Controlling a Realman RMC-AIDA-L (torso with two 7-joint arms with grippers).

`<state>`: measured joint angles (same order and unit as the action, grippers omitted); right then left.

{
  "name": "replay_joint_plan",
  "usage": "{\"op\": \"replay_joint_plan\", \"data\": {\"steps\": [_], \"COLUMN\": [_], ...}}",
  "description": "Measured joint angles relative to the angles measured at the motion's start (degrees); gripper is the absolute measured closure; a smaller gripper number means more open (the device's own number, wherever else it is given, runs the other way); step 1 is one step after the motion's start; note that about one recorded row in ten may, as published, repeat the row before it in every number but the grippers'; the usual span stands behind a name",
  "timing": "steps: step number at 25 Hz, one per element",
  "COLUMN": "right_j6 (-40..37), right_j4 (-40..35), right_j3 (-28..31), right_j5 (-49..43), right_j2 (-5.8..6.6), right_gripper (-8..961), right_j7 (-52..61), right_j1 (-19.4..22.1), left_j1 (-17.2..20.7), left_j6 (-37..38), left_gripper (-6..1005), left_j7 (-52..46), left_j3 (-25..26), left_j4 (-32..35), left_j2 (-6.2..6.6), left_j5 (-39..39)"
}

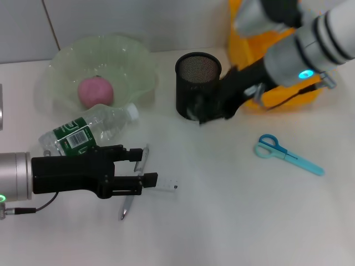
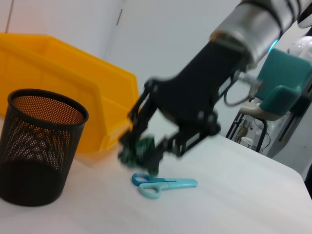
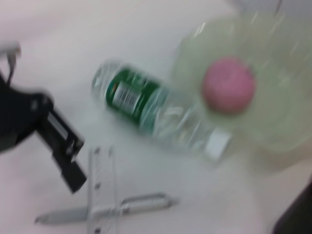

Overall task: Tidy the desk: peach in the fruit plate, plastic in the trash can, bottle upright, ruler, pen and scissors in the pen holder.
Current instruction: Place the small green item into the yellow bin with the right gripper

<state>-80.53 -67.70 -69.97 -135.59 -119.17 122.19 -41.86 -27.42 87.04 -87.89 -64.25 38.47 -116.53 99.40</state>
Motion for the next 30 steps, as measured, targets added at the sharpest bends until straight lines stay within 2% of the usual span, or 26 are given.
{"op": "replay_joint_plan", "data": {"steps": [3,6,7,11,12,15,16,20,21,24,26,30], "right_j6": [-0.05,0.14,0.14,2.15,2.15,5.27,7.33,9.5,10.55,11.59,13.47,14.85], "right_j4": [-4.51,-7.07,-7.07,-7.95,-7.95,-7.61,-6.88,-4.51,-1.25,2.62,8.61,11.58], "right_j3": [3.12,9.55,9.55,18.51,18.51,22.03,23.24,23.86,23.92,23.94,23.95,23.85], "right_j5": [3.0,5.73,5.73,4.99,4.99,2.37,-0.8,-5.49,-8.35,-10.16,-10.93,-11.0], "right_j2": [0.0,0.0,0.0,0.38,0.38,1.02,1.58,2.4,3.04,3.65,4.63,5.12], "right_gripper": [599,610,613,628,631,654,663,698,706,729,747,770], "right_j7": [-0.29,-0.56,-0.56,0.64,0.64,2.92,5.52,8.99,10.51,11.19,11.36,11.38], "right_j1": [3.64,6.39,6.39,6.93,6.93,6.51,5.76,4.26,2.8,1.29,-0.8,-1.86], "left_j1": [0.01,0.01,0.09,0.09,0.09,-0.1,-0.1,-0.24,-0.24,-0.26,-0.27,-0.34], "left_j6": [0.02,0.02,0.16,0.46,0.46,1.23,1.23,1.53,1.53,1.57,1.57,1.8], "left_gripper": [214,214,214,214,214,214,215,214,214,214,214,215], "left_j7": [0.02,0.02,0.07,0.08,0.08,0.09,0.09,0.07,0.07,0.05,0.05,0.03], "left_j3": [0.01,0.01,0.04,0.09,0.09,0.1,0.1,0.1,0.1,0.1,0.1,0.09], "left_j4": [-0.01,-0.01,0.02,0.08,0.08,0.12,0.12,0.12,0.12,0.11,0.12,0.11], "left_j2": [0.0,0.0,-0.01,0.04,0.04,0.27,0.27,0.34,0.34,0.35,0.34,0.29], "left_j5": [0.01,0.01,0.12,0.14,0.14,0.18,0.18,0.18,0.18,0.18,0.18,0.18]}}
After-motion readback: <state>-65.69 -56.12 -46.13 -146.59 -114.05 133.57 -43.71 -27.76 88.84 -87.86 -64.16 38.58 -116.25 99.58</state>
